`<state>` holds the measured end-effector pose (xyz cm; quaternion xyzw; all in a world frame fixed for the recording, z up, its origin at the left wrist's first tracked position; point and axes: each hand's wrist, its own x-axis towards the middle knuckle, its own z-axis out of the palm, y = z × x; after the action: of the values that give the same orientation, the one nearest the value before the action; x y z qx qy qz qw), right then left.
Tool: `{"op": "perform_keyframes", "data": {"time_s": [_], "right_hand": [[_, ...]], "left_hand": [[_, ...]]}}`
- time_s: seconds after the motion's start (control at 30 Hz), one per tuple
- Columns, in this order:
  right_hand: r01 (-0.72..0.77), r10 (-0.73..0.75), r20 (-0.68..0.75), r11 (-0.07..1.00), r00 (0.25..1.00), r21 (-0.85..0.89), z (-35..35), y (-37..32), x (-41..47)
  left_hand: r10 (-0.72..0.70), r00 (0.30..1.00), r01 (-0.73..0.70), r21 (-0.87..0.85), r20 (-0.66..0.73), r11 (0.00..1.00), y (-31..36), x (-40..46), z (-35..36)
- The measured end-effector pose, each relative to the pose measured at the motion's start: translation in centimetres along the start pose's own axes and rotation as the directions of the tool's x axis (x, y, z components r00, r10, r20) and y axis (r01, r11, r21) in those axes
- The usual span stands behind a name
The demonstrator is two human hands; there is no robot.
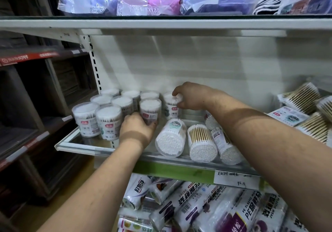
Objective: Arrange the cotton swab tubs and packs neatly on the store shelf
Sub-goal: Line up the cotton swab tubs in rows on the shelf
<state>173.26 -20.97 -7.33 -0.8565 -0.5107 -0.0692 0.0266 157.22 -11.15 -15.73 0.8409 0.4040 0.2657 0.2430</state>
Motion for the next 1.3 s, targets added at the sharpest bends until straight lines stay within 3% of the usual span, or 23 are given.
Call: {"op": "perform_keyframes", "data": {"time_s": [0.17,0.33,0.57,0.73,0.83,0.93,1.0,1.13,1.3], "right_hand": [[0.032,-0.034,-0.079,0.999,0.996,-0.017,-1.0,-1.4,-1.1],[0.145,-0.150,0.033,0.982,0.988,0.118,-1.3,-3.9,-1.4],[0.157,-0.155,-0.022,0.973,0.988,0.167,0.1,-4.8,-0.6],[0.146,-0.156,0.021,0.957,0.987,0.249,-0.4,-5.0,-0.6],[0.154,-0.173,0.050,0.950,0.984,0.272,-0.6,-4.9,-0.8],[0.134,-0.155,0.058,0.954,0.986,0.268,-1.2,-4.2,-1.3],[0.103,-0.128,0.093,0.965,0.987,0.240,-2.1,-3.7,-2.0],[0.034,-0.081,0.253,0.982,0.964,0.185,-3.4,-2.9,-3.9],[-0.052,-0.003,0.259,0.977,0.966,0.205,-3.6,-2.7,-5.2]], "left_hand": [[-0.015,0.999,0.017,0.064,-0.046,0.998,0.2,-0.1,0.1],[0.000,1.000,0.002,0.060,-0.030,0.998,0.4,-0.3,0.3],[0.002,0.996,0.003,0.053,-0.094,0.999,0.4,-2.2,-1.0],[0.055,0.995,-0.061,-0.068,-0.085,0.996,0.3,-3.2,-1.5],[0.048,0.994,-0.028,-0.194,0.103,0.981,0.7,-3.5,-2.2],[0.036,0.941,0.055,-0.258,0.335,0.965,1.4,-3.9,-3.4],[0.076,0.905,0.039,-0.259,0.418,0.965,1.6,-4.2,-3.9],[0.132,0.923,0.012,-0.370,0.361,0.929,1.6,-4.2,-3.9],[0.098,0.964,0.090,-0.646,0.248,0.758,2.1,-3.9,-3.2]]}}
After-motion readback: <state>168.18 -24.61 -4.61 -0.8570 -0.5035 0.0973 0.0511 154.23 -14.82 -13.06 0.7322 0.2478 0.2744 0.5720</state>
